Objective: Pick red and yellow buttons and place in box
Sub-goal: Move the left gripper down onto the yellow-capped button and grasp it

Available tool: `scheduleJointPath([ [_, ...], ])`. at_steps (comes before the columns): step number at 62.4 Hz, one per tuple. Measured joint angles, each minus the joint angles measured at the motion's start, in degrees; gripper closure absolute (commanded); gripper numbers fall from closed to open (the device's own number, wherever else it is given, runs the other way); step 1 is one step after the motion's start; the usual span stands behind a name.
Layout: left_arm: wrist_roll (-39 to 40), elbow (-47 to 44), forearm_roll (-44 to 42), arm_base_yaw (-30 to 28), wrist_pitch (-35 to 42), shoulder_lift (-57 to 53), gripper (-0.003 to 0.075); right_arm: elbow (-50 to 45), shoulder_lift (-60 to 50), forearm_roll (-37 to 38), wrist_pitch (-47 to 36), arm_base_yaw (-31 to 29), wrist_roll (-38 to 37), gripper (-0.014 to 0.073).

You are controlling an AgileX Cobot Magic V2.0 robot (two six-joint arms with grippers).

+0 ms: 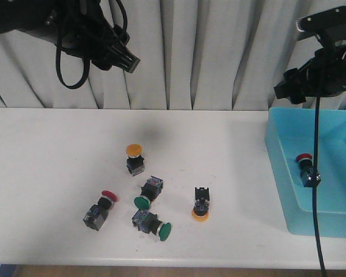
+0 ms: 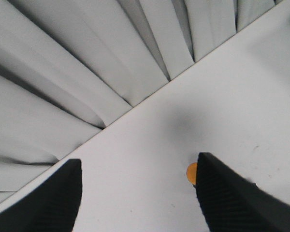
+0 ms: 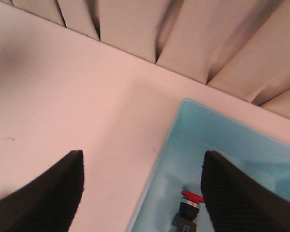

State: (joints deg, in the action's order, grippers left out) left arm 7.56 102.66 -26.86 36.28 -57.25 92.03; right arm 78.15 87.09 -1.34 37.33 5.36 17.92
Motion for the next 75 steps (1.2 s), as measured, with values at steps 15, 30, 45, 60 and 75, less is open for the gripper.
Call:
scheduleJointPath([
  [15, 1.7, -1.2, -1.1, 0.0, 1.5, 1.2, 0.0235, 0.0, -6.0, 27.6, 10.7, 11.0, -22.3, 0.0149],
  [30, 2.5, -1.3, -0.4, -0.8, 1.4, 6.6, 0.0235, 0.0, -11.9, 24.2, 14.7, 12.2, -31.6, 0.0167],
  [45, 3.3, -1.3, 5.3, -6.9, 3.4, 13.5, 0.0235, 0.0, -12.4, 15.1, 18.7, 12.2, -32.0, 0.0168],
  [60, 3.2, -1.3, 12.8, -13.6, 6.8, 20.1, 0.0235, 0.0, -12.4, 14.8, 20.3, 12.2, -31.3, 0.0168],
  [75, -4.0, -1.3, 21.4, -14.8, 8.2, 25.4, 0.0235, -0.9, -12.5, 14.8, 20.4, 12.2, -31.2, 0.0168],
])
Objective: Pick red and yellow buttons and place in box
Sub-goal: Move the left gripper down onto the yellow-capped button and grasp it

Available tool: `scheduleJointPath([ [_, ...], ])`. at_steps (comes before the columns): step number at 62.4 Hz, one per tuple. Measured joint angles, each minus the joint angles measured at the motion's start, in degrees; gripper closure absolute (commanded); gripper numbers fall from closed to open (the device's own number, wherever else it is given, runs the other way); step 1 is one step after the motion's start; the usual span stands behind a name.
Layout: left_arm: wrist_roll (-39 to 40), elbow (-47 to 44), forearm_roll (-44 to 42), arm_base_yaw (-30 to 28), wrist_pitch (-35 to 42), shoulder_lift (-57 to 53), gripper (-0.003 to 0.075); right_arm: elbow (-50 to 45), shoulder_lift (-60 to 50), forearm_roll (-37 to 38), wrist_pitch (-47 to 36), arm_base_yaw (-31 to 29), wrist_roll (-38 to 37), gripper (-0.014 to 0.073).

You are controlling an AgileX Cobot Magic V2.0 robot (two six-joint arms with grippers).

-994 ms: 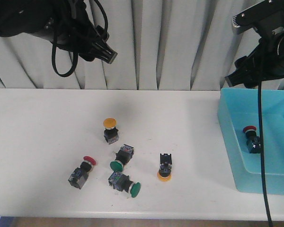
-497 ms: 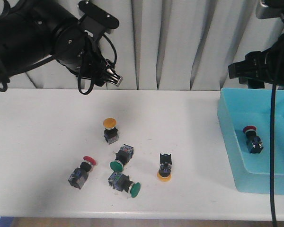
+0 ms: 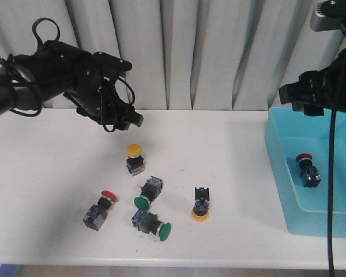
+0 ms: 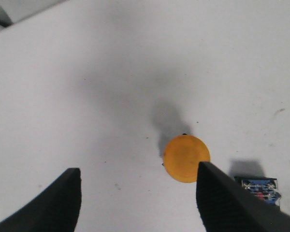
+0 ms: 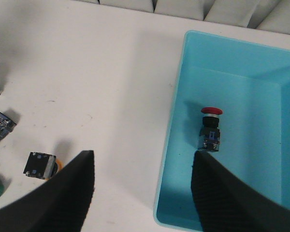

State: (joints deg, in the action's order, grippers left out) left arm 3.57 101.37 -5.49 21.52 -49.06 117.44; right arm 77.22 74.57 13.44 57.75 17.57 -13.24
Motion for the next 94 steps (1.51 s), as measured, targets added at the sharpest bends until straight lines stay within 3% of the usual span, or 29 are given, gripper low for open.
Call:
scheduleJointPath([
  [31, -0.7, 11.3, 8.0, 0.0, -4.2, 9.2, 0.0235, -5.4, 0.0, 0.0, -5.8, 0.0, 0.4, 0.0168],
  [94, 1.4, 11.8, 8.1, 0.0, -4.8, 15.7, 0.0235, -5.4, 0.0, 0.0, -6.0, 0.0, 0.6, 0.0168],
])
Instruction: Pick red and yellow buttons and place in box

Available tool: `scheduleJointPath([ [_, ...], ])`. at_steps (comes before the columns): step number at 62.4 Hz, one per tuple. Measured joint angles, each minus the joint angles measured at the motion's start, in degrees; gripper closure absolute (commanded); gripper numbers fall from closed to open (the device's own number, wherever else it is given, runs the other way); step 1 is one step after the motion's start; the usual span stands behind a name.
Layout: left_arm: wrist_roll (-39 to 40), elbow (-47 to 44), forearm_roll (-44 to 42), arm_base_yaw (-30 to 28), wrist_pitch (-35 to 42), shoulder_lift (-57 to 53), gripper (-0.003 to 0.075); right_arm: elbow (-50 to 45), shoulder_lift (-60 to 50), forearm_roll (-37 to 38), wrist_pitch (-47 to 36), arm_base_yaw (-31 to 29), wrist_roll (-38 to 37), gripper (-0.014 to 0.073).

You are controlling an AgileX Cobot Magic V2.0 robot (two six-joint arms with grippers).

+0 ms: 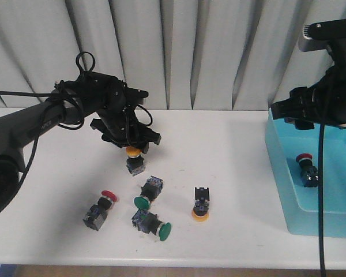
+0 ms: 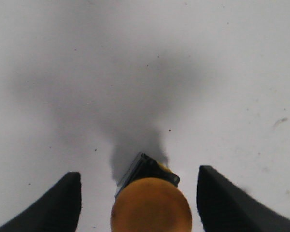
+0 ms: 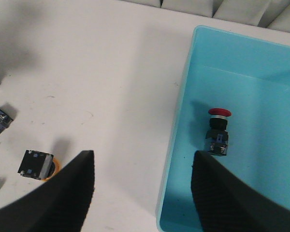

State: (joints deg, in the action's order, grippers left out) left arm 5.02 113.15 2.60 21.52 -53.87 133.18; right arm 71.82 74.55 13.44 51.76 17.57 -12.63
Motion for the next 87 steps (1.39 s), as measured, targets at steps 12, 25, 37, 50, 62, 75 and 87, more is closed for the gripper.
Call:
scheduleJointPath([
  [12, 0.0, 0.0, 0.0, 0.0, 0.0, 0.7, 0.0235, 0.0, 0.0, 0.0, -0.1, 0.0, 0.0, 0.0168],
  [25, -0.4, 0.0, 0.0, 0.0, 0.0, 0.7, 0.0236, 0.0, 0.0, 0.0, -0.2, 0.0, 0.0, 0.0168],
  [37, -0.7, 0.0, 0.0, 0.0, -0.3, 1.1, 0.0280, 0.0, 0.0, 0.0, -0.2, 0.0, 0.0, 0.0168],
  [50, -0.8, 0.0, 0.0, 0.0, -0.6, 2.0, 0.0389, 0.0, 0.0, 0.0, -0.2, 0.0, 0.0, 0.0168],
  [62, -1.0, 0.0, 0.1, 0.0, -0.5, 2.1, 0.0586, 0.0, 0.0, 0.0, -0.2, 0.0, 0.0, 0.0168],
  [75, -3.3, 0.0, 0.1, 0.0, -0.7, 2.0, 0.0729, 0.0, 0.0, 0.0, -0.2, 0.0, 0.7, 0.0168],
  [87, -3.9, 0.0, 1.2, 0.0, -1.7, -0.8, 0.0729, 0.0, 0.0, 0.0, -1.4, 0.0, 7.0, 0.0168],
])
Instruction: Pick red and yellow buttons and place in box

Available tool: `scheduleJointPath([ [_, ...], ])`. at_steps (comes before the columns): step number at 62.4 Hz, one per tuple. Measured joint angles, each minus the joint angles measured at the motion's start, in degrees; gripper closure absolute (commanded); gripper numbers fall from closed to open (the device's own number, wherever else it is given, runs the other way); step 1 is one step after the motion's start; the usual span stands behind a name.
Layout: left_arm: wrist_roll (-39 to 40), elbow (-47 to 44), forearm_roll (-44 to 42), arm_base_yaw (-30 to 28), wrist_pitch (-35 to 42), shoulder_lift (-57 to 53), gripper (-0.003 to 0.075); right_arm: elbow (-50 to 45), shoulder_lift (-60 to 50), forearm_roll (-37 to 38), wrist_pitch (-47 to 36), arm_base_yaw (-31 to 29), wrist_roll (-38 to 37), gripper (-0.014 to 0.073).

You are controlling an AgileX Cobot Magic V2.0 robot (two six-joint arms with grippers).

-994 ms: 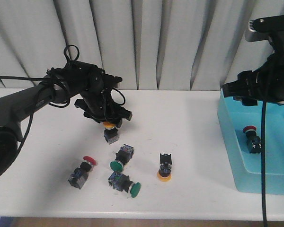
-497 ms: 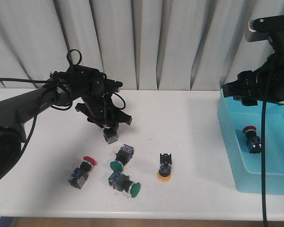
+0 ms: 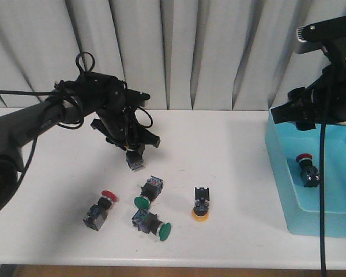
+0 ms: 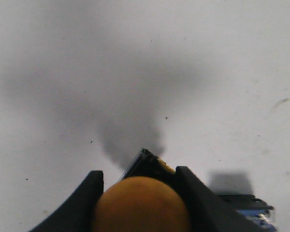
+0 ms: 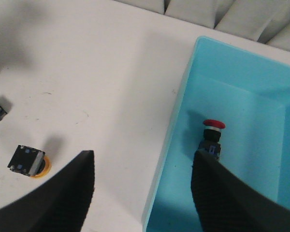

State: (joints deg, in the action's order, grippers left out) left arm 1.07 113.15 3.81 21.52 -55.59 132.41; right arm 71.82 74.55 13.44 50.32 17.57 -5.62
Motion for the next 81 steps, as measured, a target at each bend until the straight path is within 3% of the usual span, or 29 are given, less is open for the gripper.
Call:
scheduleJointPath([
  [4, -2.7, 0.0, 5.5, 0.0, -0.8, -7.4, 0.0728, 0.0, 0.0, -0.4, -2.5, 0.0, 4.9, 0.0168],
  [21, -8.8, 0.0, 19.9, 0.4, -3.1, -18.2, 0.0727, -8.4, 0.0, -8.4, -14.7, 0.3, 16.6, 0.0168],
  [30, -10.0, 0.0, 21.9, 2.1, -4.3, -21.7, 0.0726, -14.9, -0.7, -11.3, -22.5, 3.1, 24.4, 0.0168],
  [45, -10.1, 0.0, 22.4, 5.3, -6.9, -23.6, 0.0720, -24.7, -4.5, -11.1, -40.2, 8.4, 28.0, 0.0153],
  [65, -10.2, 0.0, 22.4, 9.2, -7.4, -24.0, 0.0713, -25.4, -4.8, -10.8, -42.4, 8.8, 29.0, -0.0009],
  [81, -9.9, 0.0, 23.0, 10.8, -6.5, -24.0, 0.0708, -25.4, -4.8, -11.1, -42.3, 9.1, 29.0, 0.0004],
])
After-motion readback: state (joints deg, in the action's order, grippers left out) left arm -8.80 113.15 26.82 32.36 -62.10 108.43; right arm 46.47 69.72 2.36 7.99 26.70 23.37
